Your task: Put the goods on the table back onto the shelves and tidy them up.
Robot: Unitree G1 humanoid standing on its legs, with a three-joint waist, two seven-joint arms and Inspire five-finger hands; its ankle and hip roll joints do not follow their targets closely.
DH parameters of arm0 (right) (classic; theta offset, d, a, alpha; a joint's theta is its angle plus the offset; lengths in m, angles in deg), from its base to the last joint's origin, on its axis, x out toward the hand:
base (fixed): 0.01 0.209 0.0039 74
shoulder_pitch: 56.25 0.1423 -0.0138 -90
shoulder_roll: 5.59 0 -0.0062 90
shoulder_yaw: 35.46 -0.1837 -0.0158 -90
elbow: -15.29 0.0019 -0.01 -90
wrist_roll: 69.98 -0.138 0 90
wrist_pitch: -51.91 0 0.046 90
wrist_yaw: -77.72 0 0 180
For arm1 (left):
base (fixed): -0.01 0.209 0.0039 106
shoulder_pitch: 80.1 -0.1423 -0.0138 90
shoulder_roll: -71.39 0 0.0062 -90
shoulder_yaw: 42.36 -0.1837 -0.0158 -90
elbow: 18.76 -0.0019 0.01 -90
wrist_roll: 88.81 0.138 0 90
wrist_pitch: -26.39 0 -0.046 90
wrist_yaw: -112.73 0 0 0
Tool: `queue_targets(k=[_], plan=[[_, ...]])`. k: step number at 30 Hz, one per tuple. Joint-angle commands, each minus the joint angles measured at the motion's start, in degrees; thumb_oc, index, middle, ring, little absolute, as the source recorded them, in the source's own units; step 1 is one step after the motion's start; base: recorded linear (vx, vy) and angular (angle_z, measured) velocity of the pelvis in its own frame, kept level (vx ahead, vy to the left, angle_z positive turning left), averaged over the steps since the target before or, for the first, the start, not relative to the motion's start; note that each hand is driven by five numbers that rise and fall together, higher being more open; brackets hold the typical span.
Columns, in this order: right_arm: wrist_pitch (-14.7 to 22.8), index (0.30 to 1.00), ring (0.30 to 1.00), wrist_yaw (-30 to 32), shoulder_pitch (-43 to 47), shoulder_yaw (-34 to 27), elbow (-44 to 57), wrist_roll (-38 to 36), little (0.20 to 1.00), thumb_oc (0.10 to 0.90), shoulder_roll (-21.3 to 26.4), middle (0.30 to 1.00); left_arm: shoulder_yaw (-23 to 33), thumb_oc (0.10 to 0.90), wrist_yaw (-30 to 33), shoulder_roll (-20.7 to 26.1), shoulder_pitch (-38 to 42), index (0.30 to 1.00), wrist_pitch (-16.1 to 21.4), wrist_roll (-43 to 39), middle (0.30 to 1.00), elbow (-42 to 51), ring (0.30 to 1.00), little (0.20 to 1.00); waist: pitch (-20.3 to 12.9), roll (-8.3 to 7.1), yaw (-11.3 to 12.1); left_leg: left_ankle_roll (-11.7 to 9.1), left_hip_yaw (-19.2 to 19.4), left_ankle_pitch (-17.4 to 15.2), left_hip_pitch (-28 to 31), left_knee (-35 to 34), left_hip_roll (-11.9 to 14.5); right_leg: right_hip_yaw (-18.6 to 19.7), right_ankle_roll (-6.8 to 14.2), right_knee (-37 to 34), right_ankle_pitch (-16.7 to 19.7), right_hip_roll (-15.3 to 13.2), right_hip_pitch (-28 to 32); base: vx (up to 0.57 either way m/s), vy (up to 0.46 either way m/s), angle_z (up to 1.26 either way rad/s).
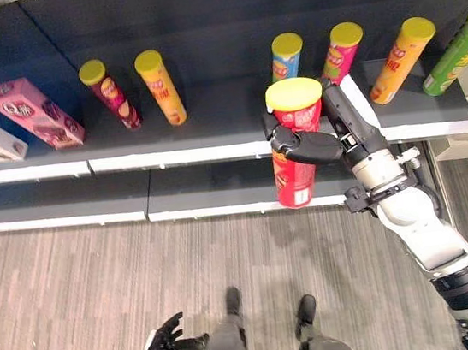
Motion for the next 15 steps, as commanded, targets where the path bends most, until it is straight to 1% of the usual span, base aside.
queue_targets(k=[1,2,3,5,6,7,8,11,12,13,14,15], plan=[[4.23,0.300,0.300,4.94,5.72,-3.38,5.59,2.63,0.300,0.400,1.48,0.300,-1.25,0.800,1.09,4.97,-3.48,0.900,1.21,1.28,0.900,3.10,0.900,0.900,-7.81,1.36,1.94,-0.77,0.27,-0.39,0.97,-7.66,1.63,0.66,6.08,5.84,-11.77,-1.67,2.65,0.33,0.259,0.14],[4.10,0.300,0.300,4.85,5.49,-3.64,6.10,3.35,0.300,0.400,1.58,0.300,-1.36,0.800,1.04,4.89,-3.58,0.900,1.22,2.01,0.900,2.83,0.900,0.900,-8.24,2.13,2.19,-1.16,0.26,-0.40,1.51,-7.91,1.43,0.64,6.30,6.36,-11.86,-2.09,2.89,0.20,0.219,-0.01],[4.08,0.300,0.300,5.12,5.53,-3.87,6.53,3.91,0.300,0.400,1.46,0.300,-1.53,0.800,1.23,5.01,-3.30,0.900,1.15,2.59,0.900,2.25,0.900,0.900,-8.10,2.79,2.38,-1.40,0.09,0.39,1.82,-7.44,1.07,0.68,6.43,7.02,-11.76,-2.82,2.93,0.15,0.200,-0.10],[3.91,0.300,0.300,5.21,5.74,-4.06,7.74,4.28,0.300,0.400,0.86,0.300,-1.68,0.800,1.32,5.48,-3.06,0.900,1.22,3.62,0.900,1.94,0.900,0.900,-7.79,3.68,2.58,-0.63,-0.13,-0.12,2.63,-6.80,-0.42,1.75,6.67,7.87,-11.44,-4.40,2.97,0.14,0.197,-0.35],[3.83,0.300,0.300,5.17,5.98,-3.99,7.97,4.60,0.300,0.400,0.47,0.300,-1.55,0.800,1.41,5.56,-2.99,0.900,1.17,3.81,0.900,1.60,0.900,0.900,-7.61,3.78,2.76,-0.27,0.04,-0.48,3.00,-6.27,-1.01,2.17,6.82,7.92,-11.03,-5.11,2.98,0.10,0.119,-0.10],[3.83,0.300,0.300,5.17,5.98,-3.99,7.97,4.60,0.300,0.400,0.47,0.300,-1.55,0.800,1.41,5.56,-2.99,0.900,1.17,3.81,0.900,1.60,0.900,0.900,-7.61,3.78,2.76,-0.27,0.04,-0.48,3.00,-6.27,-1.01,2.17,6.82,7.92,-11.03,-5.11,2.98,0.11,0.146,0.19],[3.69,0.300,0.300,5.46,6.86,-3.47,7.94,4.99,0.300,0.400,-0.19,0.300,-1.15,0.800,1.88,5.78,-2.90,0.900,1.34,3.25,0.900,1.31,0.900,0.900,-7.31,3.71,3.31,0.37,0.57,-1.31,3.02,-5.08,-2.07,2.93,7.42,7.48,-9.97,-6.40,2.90,0.09,0.134,0.28],[3.65,0.300,0.300,5.51,7.69,-3.06,7.95,4.86,0.300,0.400,-0.85,0.300,-1.02,0.800,2.09,5.91,-2.80,0.900,1.38,2.81,0.900,1.20,0.900,0.900,-7.24,3.42,3.81,1.00,1.24,-2.07,2.42,-3.88,-2.81,3.25,8.04,6.89,-9.06,-7.35,2.41,0.07,0.131,-0.04],[3.78,0.300,0.300,5.42,8.30,-2.54,8.03,4.37,0.300,0.400,-1.73,0.300,-1.00,0.800,2.39,5.70,-3.03,0.900,1.34,2.41,0.900,1.22,0.900,0.900,-7.14,2.93,3.82,1.80,1.89,-2.95,1.57,-2.75,-3.67,3.64,8.81,6.08,-7.56,-8.55,1.67,0.07,0.154,-0.12],[3.81,0.300,0.300,5.44,8.21,-2.46,8.08,4.24,0.300,0.400,-1.83,0.300,-0.99,0.800,2.57,5.57,-3.02,0.900,1.40,2.20,0.900,1.10,0.900,0.900,-7.18,2.73,3.78,2.06,2.02,-3.31,1.36,-2.61,-3.97,3.60,9.16,5.65,-7.17,-8.94,1.56,0.12,0.260,-0.16],[4.15,0.300,0.300,5.41,7.83,-2.37,8.22,4.25,0.300,0.400,-2.31,0.300,-1.02,0.800,2.89,5.41,-2.65,0.900,1.31,1.90,0.900,1.23,0.900,0.900,-6.99,2.19,3.55,3.35,2.34,-4.80,1.00,-1.92,-4.71,4.00,10.05,7.09,-6.36,-10.13,-0.25,0.09,0.200,-0.36],[4.23,0.300,0.300,5.27,7.86,-2.20,8.10,4.46,0.300,0.400,-2.38,0.300,-1.23,0.800,2.79,5.48,-2.52,0.900,1.23,1.95,0.900,1.54,0.900,0.900,-6.83,2.04,3.53,3.93,2.56,-5.36,1.04,-1.57,-4.92,4.50,10.30,9.49,-6.08,-10.62,-1.49,0.02,0.235,-0.47]])
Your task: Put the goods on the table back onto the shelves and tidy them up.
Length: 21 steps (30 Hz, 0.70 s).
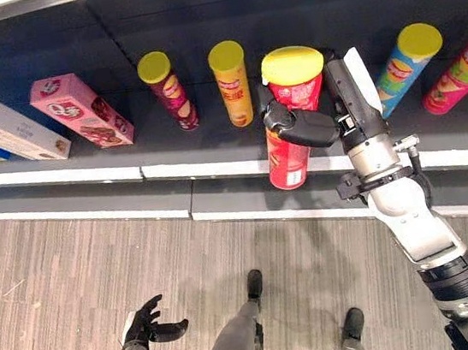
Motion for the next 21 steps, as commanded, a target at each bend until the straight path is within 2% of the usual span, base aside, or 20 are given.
queue_targets(k=[1,2,3,4,5,7,9,13,18,21], plan=[[5.31,0.300,0.300,2.29,5.12,-0.48,6.35,0.92,0.300,0.400,2.16,0.300,-0.44,0.800,1.93,2.48,-4.50,0.900,0.99,-0.51,0.900,-0.04,0.900,0.900,-5.84,1.12,-1.14,-1.78,-1.64,-7.41,-2.90,6.00,4.47,3.48,0.47,15.99,-6.26,1.13,-8.03,-0.04,0.143,-0.68],[5.49,0.300,0.300,2.47,5.50,-0.15,6.12,0.84,0.300,0.400,1.93,0.300,-0.46,0.800,2.18,2.65,-4.10,0.900,1.13,-0.61,0.900,0.19,0.900,0.900,-5.29,1.31,-1.19,-1.72,-1.43,-7.56,-2.83,5.93,4.75,4.11,0.44,17.77,-6.41,1.32,-9.64,-0.03,-0.062,-0.67],[5.86,0.300,0.300,2.75,8.22,1.29,5.29,-0.19,0.300,0.400,1.15,0.300,-0.57,0.800,3.05,3.32,-2.32,0.900,1.90,-2.29,0.900,0.95,0.900,0.900,-3.28,1.07,-1.77,-2.93,-1.42,-8.21,-1.49,5.09,5.95,2.94,0.06,10.93,-3.66,1.15,-13.99,0.09,-0.250,-1.04],[6.13,0.300,0.300,3.13,6.65,0.42,4.93,0.01,0.300,0.400,2.01,0.300,-1.12,0.800,3.13,3.97,-1.72,0.900,1.74,-1.17,0.900,0.93,0.900,0.900,-3.11,0.39,-2.44,-3.37,-2.24,-9.15,-1.33,5.55,5.99,4.11,0.00,6.27,-4.30,1.69,-12.87,0.11,-0.439,-0.44],[5.56,0.300,0.300,3.83,9.24,1.63,4.90,0.18,0.300,0.400,2.02,0.300,-0.09,0.800,3.85,3.23,-1.81,0.900,2.31,-4.72,0.900,1.91,0.900,0.900,-2.53,-0.60,-1.87,-3.80,-3.45,-8.22,-3.57,7.05,6.13,5.79,0.81,4.04,-2.60,2.22,-11.62,0.09,-0.400,0.25],[5.91,0.300,0.300,4.24,9.45,1.39,5.02,0.07,0.300,0.400,2.59,0.300,-0.33,0.800,3.93,2.55,-1.89,0.900,2.83,-5.65,0.900,3.35,0.900,0.900,-2.59,-0.56,-2.02,-4.78,-4.78,-6.50,-4.20,5.49,7.09,4.46,0.26,5.01,-3.30,3.18,-11.71,0.04,-0.345,1.55],[5.77,0.300,0.300,4.40,10.18,1.59,5.30,0.36,0.300,0.400,2.33,0.300,-0.77,0.800,3.82,2.30,-2.36,0.900,2.44,-5.47,0.900,3.08,0.900,0.900,-2.50,0.12,-1.80,-5.38,-6.43,-5.24,-4.45,3.89,7.76,3.17,-0.30,6.52,-4.79,3.65,-11.54,0.06,-0.224,0.78],[5.54,0.300,0.300,6.12,13.93,2.82,3.81,2.63,0.300,0.400,2.02,0.300,-1.19,0.800,3.73,2.35,-3.95,0.900,2.08,-3.62,0.900,2.28,0.900,0.900,-1.59,1.57,-1.33,-5.44,-6.60,-4.85,-3.65,2.12,8.01,2.31,-0.45,6.59,-5.59,3.76,-11.39,0.02,-0.038,0.08],[3.64,0.300,0.300,14.21,15.47,-1.20,-0.01,9.56,0.300,0.400,-0.04,0.300,-2.46,0.800,5.32,1.76,-4.76,0.900,2.73,-4.01,0.900,2.50,0.900,0.900,-0.85,3.40,-0.28,-5.25,-7.34,-5.04,-4.56,1.95,6.93,1.95,-0.09,5.93,-5.74,2.84,-11.18,0.02,0.019,0.06],[1.44,0.300,0.300,20.65,19.90,-4.38,-4.20,15.52,0.300,0.400,2.62,0.300,-4.49,0.800,5.79,2.26,-4.29,0.900,3.97,-5.00,0.900,6.09,0.900,0.900,0.38,5.19,1.04,-5.19,-8.34,-4.98,-7.07,2.54,5.92,1.00,0.14,6.02,-5.70,2.05,-12.36,-0.02,0.018,0.10]])
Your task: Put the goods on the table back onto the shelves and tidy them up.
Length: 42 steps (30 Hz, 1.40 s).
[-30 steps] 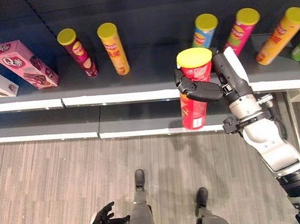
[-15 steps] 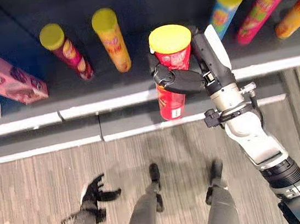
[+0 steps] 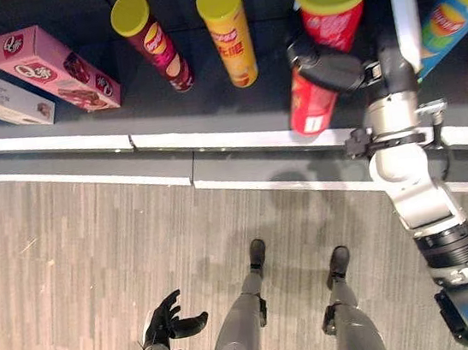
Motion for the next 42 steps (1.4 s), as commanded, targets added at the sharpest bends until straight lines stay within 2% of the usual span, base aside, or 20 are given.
queue_targets(k=[1,3,6,16,28,42], plan=[[2.92,0.300,0.300,8.09,7.21,-0.91,6.90,6.66,0.300,0.400,1.86,0.300,-2.56,0.800,2.53,6.00,-1.66,0.900,2.67,-0.53,0.900,-0.69,0.900,0.900,-3.78,-1.82,-0.08,-1.33,-2.90,-6.63,-0.79,4.00,1.19,-0.72,6.47,7.15,-7.68,-8.61,2.91,-0.01,0.007,0.09],[2.21,0.300,0.300,9.91,8.31,-1.25,6.19,8.73,0.300,0.400,2.67,0.300,-3.08,0.800,2.99,6.02,-1.13,0.900,2.87,-0.44,0.900,-0.45,0.900,0.900,-3.25,-1.29,0.24,-1.32,-3.27,-6.70,-1.83,4.47,0.81,-1.02,6.55,7.42,-7.80,-8.92,2.49,-0.02,0.008,0.22],[-0.68,0.300,0.300,15.99,12.20,-1.93,2.37,15.08,0.300,0.400,5.73,0.300,-4.14,0.800,3.83,6.24,0.24,0.900,3.85,-0.50,0.900,0.37,0.900,0.900,-2.09,0.16,1.22,-1.50,-4.17,-6.21,-4.38,4.66,0.16,-1.83,6.70,8.03,-8.01,-9.30,0.68,-0.02,0.001,0.13],[-3.67,0.300,0.300,22.34,11.95,-5.34,5.05,21.26,0.300,0.400,5.97,0.300,-4.76,0.800,5.15,5.78,1.13,0.900,4.22,0.03,0.900,1.87,0.900,0.900,-1.52,1.14,1.29,-1.41,-4.83,-6.05,-6.98,4.95,-0.63,-2.32,6.92,8.29,-8.17,-9.67,-1.32,0.00,-0.006,0.08],[-2.90,0.300,0.300,26.96,13.86,-7.04,6.49,18.87,0.300,0.400,1.72,0.300,-5.34,0.800,6.29,5.61,1.51,0.900,5.03,-1.32,0.900,4.18,0.900,0.900,-0.10,3.17,1.24,-1.30,-4.88,-5.61,-9.38,4.98,-1.18,-2.34,7.13,8.87,-8.12,-10.11,-4.06,-0.01,0.004,0.00],[-4.62,0.300,0.300,30.27,16.25,-7.70,5.47,20.16,0.300,0.400,4.94,0.300,-5.73,0.800,6.45,6.10,1.40,0.900,5.94,-1.94,0.900,6.59,0.900,0.900,-0.05,4.84,2.06,-1.27,-5.60,-5.40,-12.16,5.31,-2.18,-2.93,7.39,9.36,-8.24,-10.73,-6.13,0.00,0.004,0.02]])
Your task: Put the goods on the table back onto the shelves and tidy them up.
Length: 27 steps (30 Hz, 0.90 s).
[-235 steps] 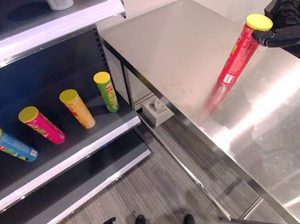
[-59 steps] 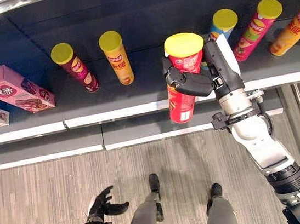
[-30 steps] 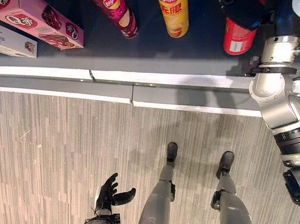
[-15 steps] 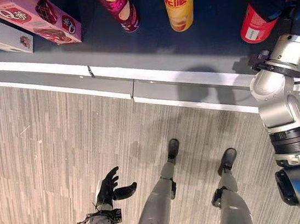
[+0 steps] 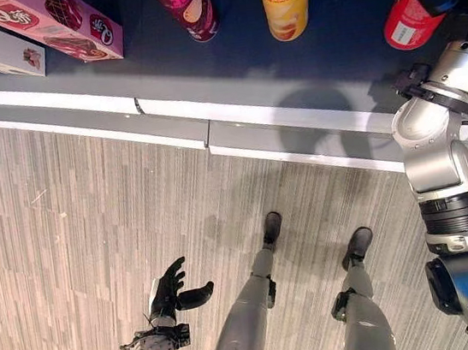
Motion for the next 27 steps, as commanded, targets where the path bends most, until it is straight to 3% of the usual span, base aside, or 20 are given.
queue_targets(k=[1,14,27], plan=[[2.87,0.300,0.300,5.45,9.26,0.84,10.19,3.01,0.300,0.400,7.41,0.300,-2.10,0.800,3.35,5.43,-2.63,0.900,2.15,-1.92,0.900,2.85,0.900,0.900,-0.13,4.97,-0.08,-1.37,-2.44,-5.50,-3.05,5.31,1.87,0.23,5.07,9.38,-6.76,-6.79,1.10,0.00,0.000,0.00],[3.33,0.300,0.300,4.46,9.22,3.27,10.14,2.75,0.300,0.400,5.83,0.300,-2.81,0.800,3.48,4.77,-2.23,0.900,2.15,-2.87,0.900,3.30,0.900,0.900,0.60,5.89,-0.36,-1.18,-2.59,-5.71,-3.79,5.86,1.42,0.18,5.01,10.13,-7.17,-7.22,0.35,0.00,0.000,0.00],[4.34,0.300,0.300,2.79,5.19,5.26,11.66,2.66,0.300,0.400,2.10,0.300,-2.77,0.800,4.36,4.38,-3.06,0.900,1.99,-3.16,0.900,4.02,0.900,0.900,0.85,5.02,-1.16,-1.04,-2.03,-6.64,-5.03,6.92,1.52,0.55,4.74,10.56,-7.71,-7.06,-0.83,0.00,0.000,0.00]])
